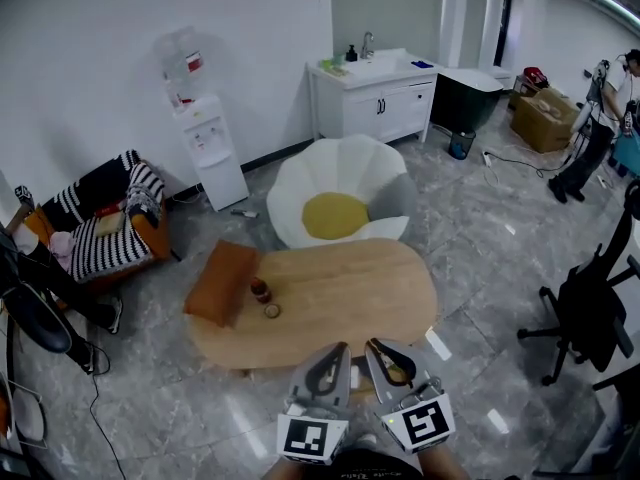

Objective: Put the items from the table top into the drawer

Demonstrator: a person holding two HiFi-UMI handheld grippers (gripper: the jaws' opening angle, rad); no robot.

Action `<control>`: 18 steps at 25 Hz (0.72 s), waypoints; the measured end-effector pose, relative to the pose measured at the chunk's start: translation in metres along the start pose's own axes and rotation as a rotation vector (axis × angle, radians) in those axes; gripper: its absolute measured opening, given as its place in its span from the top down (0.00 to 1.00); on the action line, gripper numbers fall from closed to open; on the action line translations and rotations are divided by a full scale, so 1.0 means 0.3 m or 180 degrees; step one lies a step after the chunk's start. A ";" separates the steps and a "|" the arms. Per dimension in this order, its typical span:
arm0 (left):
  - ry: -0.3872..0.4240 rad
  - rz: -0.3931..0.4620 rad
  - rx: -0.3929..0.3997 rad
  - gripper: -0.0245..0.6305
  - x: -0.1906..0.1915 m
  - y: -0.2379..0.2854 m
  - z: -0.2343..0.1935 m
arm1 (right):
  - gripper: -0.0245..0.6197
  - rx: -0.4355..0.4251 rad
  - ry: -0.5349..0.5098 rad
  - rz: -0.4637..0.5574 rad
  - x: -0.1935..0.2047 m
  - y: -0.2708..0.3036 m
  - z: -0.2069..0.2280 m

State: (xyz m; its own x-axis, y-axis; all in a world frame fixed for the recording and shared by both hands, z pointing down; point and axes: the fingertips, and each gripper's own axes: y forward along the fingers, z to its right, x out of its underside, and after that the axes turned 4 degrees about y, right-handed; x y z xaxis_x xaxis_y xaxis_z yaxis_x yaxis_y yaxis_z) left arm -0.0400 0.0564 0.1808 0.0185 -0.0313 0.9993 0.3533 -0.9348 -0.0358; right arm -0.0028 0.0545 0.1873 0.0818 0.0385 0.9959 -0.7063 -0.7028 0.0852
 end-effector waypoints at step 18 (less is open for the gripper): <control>0.0109 0.0034 -0.0027 0.94 -0.017 -0.043 0.051 | 0.96 0.0037 -0.0056 0.0065 -0.020 -0.040 -0.050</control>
State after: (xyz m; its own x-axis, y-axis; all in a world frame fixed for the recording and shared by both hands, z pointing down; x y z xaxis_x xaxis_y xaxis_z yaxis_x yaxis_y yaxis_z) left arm -0.0303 0.0742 0.1759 -0.0097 -0.0532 0.9985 0.3454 -0.9373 -0.0466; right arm -0.0053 0.0735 0.1806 0.0799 0.0118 0.9967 -0.6998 -0.7114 0.0645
